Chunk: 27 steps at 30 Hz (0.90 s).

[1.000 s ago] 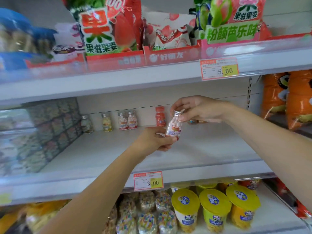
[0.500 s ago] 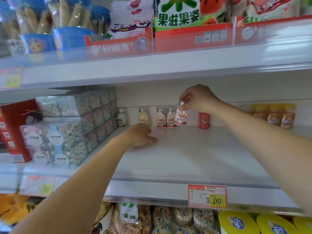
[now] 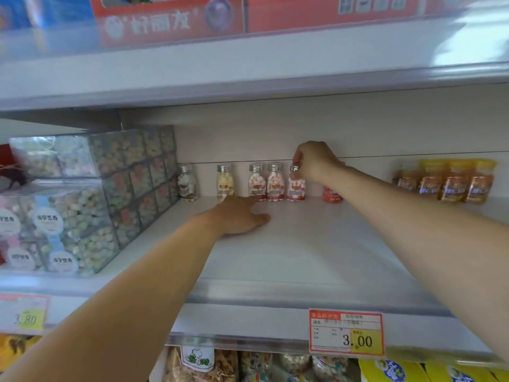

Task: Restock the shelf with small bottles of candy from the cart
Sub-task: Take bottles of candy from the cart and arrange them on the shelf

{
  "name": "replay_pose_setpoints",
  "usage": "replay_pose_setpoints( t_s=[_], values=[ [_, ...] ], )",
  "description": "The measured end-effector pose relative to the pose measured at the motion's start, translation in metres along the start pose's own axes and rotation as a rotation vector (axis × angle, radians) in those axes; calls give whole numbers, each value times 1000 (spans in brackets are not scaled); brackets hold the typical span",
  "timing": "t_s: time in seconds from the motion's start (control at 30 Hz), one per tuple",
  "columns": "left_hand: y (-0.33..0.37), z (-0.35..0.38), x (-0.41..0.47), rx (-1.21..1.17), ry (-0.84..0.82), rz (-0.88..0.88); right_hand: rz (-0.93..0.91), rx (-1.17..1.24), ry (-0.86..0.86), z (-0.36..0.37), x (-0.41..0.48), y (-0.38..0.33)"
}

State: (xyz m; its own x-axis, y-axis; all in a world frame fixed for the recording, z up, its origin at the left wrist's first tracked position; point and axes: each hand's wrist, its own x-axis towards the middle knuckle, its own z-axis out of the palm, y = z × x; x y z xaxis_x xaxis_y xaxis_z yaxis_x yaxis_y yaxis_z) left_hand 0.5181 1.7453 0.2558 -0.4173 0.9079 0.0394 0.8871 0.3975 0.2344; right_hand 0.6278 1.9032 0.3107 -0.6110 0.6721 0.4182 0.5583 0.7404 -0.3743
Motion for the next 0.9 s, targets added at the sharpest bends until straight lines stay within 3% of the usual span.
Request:
replay_pose_setpoints(
  t_s=[0.27, 0.77, 0.9],
  values=[
    [4, 3, -2, 32, -32, -30, 34, 45, 73, 5, -5, 1],
    [13, -7, -15, 107, -52, -18, 163, 34, -4, -1, -24, 0],
    [29, -17, -33, 240, -119, -77, 31, 10, -17, -43, -69, -2]
  ],
)
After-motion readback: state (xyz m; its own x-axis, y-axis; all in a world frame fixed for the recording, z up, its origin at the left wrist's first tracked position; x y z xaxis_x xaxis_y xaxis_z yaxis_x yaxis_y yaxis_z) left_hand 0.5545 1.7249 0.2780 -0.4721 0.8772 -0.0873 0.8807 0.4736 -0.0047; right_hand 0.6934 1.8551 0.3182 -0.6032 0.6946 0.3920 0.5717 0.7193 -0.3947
